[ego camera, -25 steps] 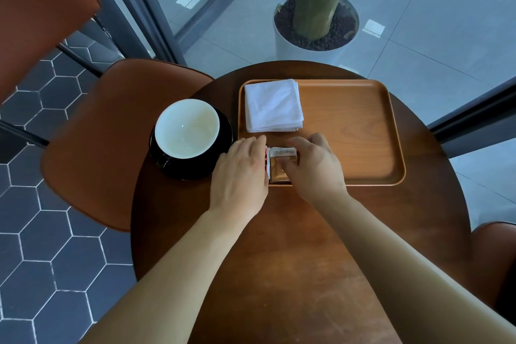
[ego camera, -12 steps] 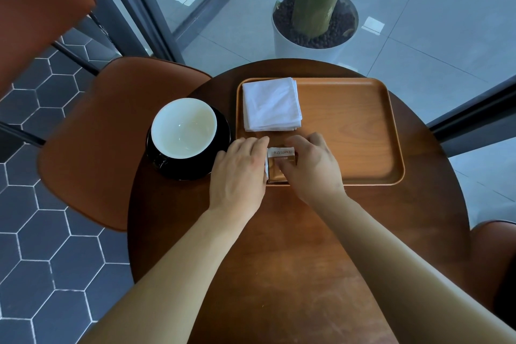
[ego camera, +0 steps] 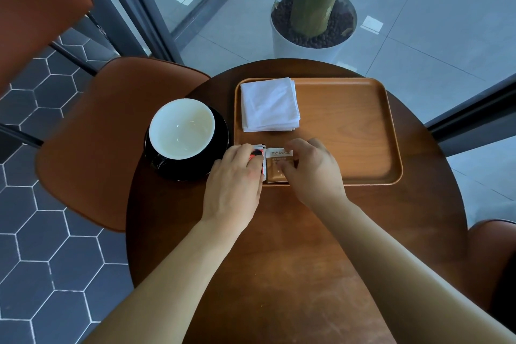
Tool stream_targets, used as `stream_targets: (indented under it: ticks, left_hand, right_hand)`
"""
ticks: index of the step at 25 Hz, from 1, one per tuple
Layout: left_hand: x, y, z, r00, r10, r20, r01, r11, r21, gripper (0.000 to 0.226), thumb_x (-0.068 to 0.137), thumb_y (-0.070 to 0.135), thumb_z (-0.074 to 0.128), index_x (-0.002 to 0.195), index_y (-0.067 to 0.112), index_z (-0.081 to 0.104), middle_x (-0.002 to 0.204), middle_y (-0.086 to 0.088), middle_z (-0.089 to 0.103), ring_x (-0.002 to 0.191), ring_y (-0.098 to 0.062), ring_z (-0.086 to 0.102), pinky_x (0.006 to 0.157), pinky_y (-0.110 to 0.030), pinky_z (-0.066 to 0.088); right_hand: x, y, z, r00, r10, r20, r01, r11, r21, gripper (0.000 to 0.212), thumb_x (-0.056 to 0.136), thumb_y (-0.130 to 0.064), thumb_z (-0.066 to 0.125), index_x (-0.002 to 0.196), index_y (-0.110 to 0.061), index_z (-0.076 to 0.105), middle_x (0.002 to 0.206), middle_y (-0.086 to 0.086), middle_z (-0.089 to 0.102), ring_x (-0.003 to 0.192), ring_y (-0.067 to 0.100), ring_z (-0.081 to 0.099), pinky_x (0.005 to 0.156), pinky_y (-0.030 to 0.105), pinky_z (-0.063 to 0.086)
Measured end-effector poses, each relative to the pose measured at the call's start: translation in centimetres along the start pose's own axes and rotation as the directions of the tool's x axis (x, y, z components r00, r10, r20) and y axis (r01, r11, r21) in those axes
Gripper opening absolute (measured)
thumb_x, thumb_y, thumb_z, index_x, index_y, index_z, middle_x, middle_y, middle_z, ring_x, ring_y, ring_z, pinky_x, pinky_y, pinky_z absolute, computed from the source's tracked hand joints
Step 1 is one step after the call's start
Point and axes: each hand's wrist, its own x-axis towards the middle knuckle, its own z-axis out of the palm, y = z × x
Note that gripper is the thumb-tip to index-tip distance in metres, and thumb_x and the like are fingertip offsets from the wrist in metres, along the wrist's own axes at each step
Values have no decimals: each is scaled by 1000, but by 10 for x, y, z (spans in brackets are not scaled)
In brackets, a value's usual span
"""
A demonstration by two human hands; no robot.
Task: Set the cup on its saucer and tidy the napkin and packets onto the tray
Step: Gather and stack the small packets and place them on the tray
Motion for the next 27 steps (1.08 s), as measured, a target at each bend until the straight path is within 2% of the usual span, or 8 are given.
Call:
stream_targets:
  ticks: [7, 10, 16, 18, 21, 27]
  left_hand:
    - [0, 0, -1, 1000, -14, 6, 14, 1000, -26, 34, 87, 14, 70, 120, 8, 67, 122, -8, 61, 120, -29, 55, 86, -45, 56]
    - [0, 0, -2, 1000, -19, 23, 20, 999, -29, 36, 88, 15, 69, 124, 11, 65, 127, -7, 58, 124, -27, 52, 90, -44, 55]
    - [-5, 0, -5, 1000, -6, -11, 5, 997, -76, 33, 88, 12, 67, 121, 9, 65, 127, -9, 59, 123, -29, 55, 89, -45, 56]
    - [-7, -1, -5, 1000, 10, -26, -12, 997, -79, 31, 87, 10, 67, 118, 7, 67, 125, -10, 61, 122, -30, 56, 90, -46, 56]
    - [-9, -2, -4, 1000, 9, -4, -9, 997, -72, 29, 90, 11, 65, 119, 8, 67, 125, -10, 61, 123, -28, 56, 91, -44, 56]
    - [-9, -2, -4, 1000, 8, 7, -7, 999, -50, 28, 90, 11, 67, 117, 7, 68, 124, -11, 62, 122, -29, 57, 90, -44, 57]
  right_hand:
    - [1, 1, 3, 1000, 13, -5, -13, 1000, -4, 28, 86, -22, 67, 114, -19, 65, 106, 4, 58, 89, 27, 61, 73, 33, 48]
    - [1, 0, 2, 1000, 12, 3, -12, 1000, -3, 28, 87, -23, 67, 114, -19, 65, 106, 4, 58, 89, 27, 60, 72, 33, 47]
    - [-8, 9, -10, 1000, -19, 15, 18, 999, 33, 34, 78, -31, 74, 110, -24, 63, 90, -2, 57, 81, 20, 58, 67, 28, 39]
    - [-13, 11, -12, 998, -46, 36, 44, 998, 38, 40, 74, -28, 77, 111, -25, 64, 87, -5, 60, 83, 19, 59, 69, 29, 43]
    - [-13, 10, -10, 997, -59, 45, 59, 998, 13, 45, 71, -24, 79, 113, -23, 62, 91, -3, 64, 86, 23, 60, 72, 34, 49]
    - [-8, 9, -5, 997, -69, 42, 69, 998, -13, 49, 71, -21, 80, 117, -21, 61, 101, 2, 66, 93, 28, 63, 76, 38, 51]
